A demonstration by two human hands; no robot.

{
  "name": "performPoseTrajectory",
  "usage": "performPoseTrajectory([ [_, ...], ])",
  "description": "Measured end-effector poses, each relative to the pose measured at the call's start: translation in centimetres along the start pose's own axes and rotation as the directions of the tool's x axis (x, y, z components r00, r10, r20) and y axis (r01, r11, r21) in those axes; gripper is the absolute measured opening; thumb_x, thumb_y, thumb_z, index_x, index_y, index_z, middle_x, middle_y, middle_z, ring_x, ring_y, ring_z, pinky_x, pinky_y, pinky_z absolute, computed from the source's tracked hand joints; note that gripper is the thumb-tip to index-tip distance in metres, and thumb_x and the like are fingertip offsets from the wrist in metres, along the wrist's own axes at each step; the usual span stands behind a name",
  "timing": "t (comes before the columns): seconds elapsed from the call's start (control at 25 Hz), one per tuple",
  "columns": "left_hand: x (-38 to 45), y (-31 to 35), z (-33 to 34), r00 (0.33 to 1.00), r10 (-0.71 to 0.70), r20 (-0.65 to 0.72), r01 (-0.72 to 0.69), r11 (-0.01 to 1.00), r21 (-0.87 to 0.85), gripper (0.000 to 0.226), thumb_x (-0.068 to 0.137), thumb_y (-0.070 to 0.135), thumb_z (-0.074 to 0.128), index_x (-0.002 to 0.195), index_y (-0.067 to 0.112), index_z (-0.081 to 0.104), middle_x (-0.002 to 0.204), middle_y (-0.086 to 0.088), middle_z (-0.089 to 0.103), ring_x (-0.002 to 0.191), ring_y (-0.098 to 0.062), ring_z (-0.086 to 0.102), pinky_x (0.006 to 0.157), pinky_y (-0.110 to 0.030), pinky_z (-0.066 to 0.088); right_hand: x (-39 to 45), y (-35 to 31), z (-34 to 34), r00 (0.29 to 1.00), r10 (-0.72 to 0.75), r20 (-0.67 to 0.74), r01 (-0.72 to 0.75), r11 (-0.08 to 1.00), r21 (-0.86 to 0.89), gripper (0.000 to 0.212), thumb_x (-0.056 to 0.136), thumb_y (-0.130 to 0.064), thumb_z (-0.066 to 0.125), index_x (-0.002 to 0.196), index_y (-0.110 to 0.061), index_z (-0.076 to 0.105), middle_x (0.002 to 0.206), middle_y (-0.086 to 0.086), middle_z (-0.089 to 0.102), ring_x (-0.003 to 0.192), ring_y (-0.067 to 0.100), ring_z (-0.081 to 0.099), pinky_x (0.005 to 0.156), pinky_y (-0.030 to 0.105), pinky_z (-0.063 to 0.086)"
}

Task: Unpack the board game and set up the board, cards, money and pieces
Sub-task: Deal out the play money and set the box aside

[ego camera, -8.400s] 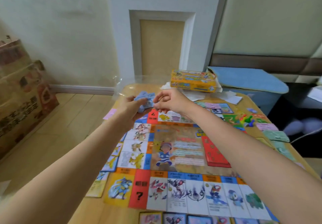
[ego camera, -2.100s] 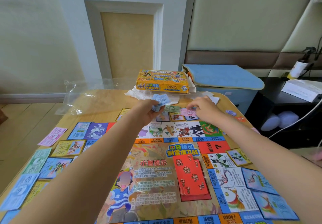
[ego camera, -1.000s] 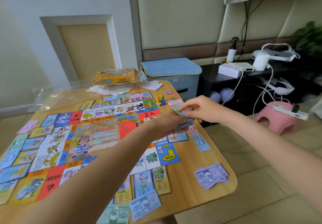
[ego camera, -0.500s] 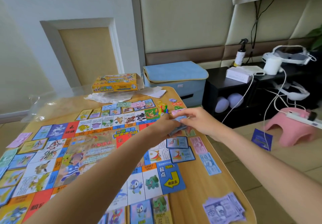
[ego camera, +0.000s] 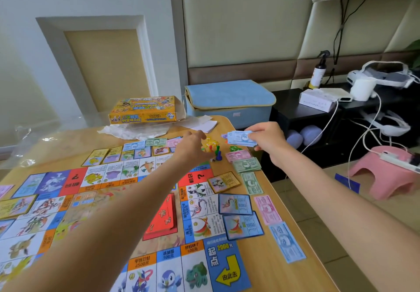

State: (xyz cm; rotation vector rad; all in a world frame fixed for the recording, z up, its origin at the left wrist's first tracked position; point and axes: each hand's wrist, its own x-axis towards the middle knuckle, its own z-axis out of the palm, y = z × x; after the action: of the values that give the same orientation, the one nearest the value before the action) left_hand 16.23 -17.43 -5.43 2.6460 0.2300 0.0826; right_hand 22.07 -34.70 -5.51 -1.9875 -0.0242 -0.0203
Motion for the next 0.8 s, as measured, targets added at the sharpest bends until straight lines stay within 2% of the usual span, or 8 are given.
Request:
performPoseTrajectory([
  [0.12,1.3,0.5,1.5,0.996,-0.055,0.075,0.053,0.998,0.02,0.069,0.078,0.036,0.073,0.133,0.01,0.041,0.132,-0.013,0.04,0.114,-0.027,0.05,0.089,-0.033,0.044,1.2,0.5,0.1,1.0,0.013,-0.024,-0.013,1.0,-0.003,0.023,0.088,0.001,0.051,0.096,-0.01,0.069,0.092,0.008,0.062,0.078,0.015,0.055,0.052,0.019,0.044],
  [0.28,2.2,0.3,2.5,0.994,-0.044,0.097,0.039,0.998,0.045,0.067,0.079,0.038,0.071,0.134,0.014,0.041,0.132,-0.014,0.039,0.115,-0.029,0.049,0.093,-0.036,0.043,3.6,0.5,0.0,1.0,0.002,-0.006,-0.002,1.0,-0.027,0.024,0.089,0.001,0.048,0.092,-0.013,0.066,0.098,0.009,0.059,0.087,0.018,0.052,0.052,0.018,0.039],
  [0.4,2.7,0.6,2.2,0.988,0.151,-0.04,-0.146,0.985,0.093,0.041,0.091,0.035,0.054,0.129,0.02,0.05,0.135,-0.006,0.043,0.124,-0.026,0.039,0.099,-0.038,0.034,4.9,0.8,0.2,1.0,0.027,0.013,-0.027,0.999,-0.028,0.023,0.089,0.002,0.048,0.091,-0.013,0.065,0.098,0.008,0.057,0.087,0.019,0.051,0.053,0.019,0.038],
  [0.44,2.9,0.8,2.1,0.973,0.226,-0.039,-0.22,0.968,0.118,0.034,0.094,0.029,0.047,0.127,0.023,0.052,0.137,-0.001,0.044,0.127,-0.023,0.033,0.101,-0.038,0.029,5.2,1.2,0.4,0.999,0.043,0.009,-0.043,0.999,-0.019,0.022,0.089,0.002,0.049,0.09,-0.013,0.065,0.096,0.008,0.057,0.087,0.019,0.051,0.054,0.019,0.038],
  [0.52,3.6,1.3,2.2,0.954,0.295,0.056,-0.3,0.942,0.147,0.035,0.096,0.022,0.037,0.125,0.028,0.055,0.14,0.006,0.043,0.13,-0.02,0.026,0.103,-0.039,0.02,5.6,2.0,0.4,0.997,0.073,-0.003,-0.073,0.997,0.007,0.021,0.089,0.001,0.05,0.091,-0.013,0.065,0.095,0.008,0.058,0.088,0.02,0.052,0.055,0.02,0.039],
  [0.6,4.2,1.6,2.7,0.946,0.286,0.152,-0.311,0.933,0.179,0.039,0.097,0.022,0.031,0.124,0.032,0.057,0.141,0.006,0.042,0.13,-0.019,0.024,0.104,-0.041,0.016,5.9,2.7,0.2,0.996,0.084,-0.012,-0.084,0.996,0.04,0.021,0.088,0.001,0.051,0.09,-0.014,0.065,0.094,0.009,0.059,0.089,0.021,0.053,0.057,0.02,0.04],
  [0.64,4.5,1.7,2.9,0.951,0.265,0.158,-0.292,0.94,0.178,0.04,0.097,0.022,0.029,0.125,0.033,0.056,0.141,0.005,0.042,0.13,-0.019,0.023,0.104,-0.041,0.016,6.0,2.9,0.0,0.996,0.088,-0.018,-0.087,0.995,0.049,0.02,0.088,0.001,0.052,0.09,-0.014,0.066,0.094,0.009,0.059,0.088,0.02,0.053,0.058,0.02,0.04],
  [0.8,6.4,1.6,2.6,0.98,0.173,0.098,-0.192,0.95,0.246,0.041,0.098,0.024,0.027,0.126,0.035,0.055,0.143,0.006,0.041,0.131,-0.02,0.023,0.103,-0.041,0.019,6.8,3.3,-0.8,0.994,0.09,-0.058,-0.088,0.996,0.036,0.02,0.088,-0.001,0.052,0.091,-0.015,0.066,0.094,0.007,0.06,0.087,0.017,0.053,0.057,0.019,0.039],
])
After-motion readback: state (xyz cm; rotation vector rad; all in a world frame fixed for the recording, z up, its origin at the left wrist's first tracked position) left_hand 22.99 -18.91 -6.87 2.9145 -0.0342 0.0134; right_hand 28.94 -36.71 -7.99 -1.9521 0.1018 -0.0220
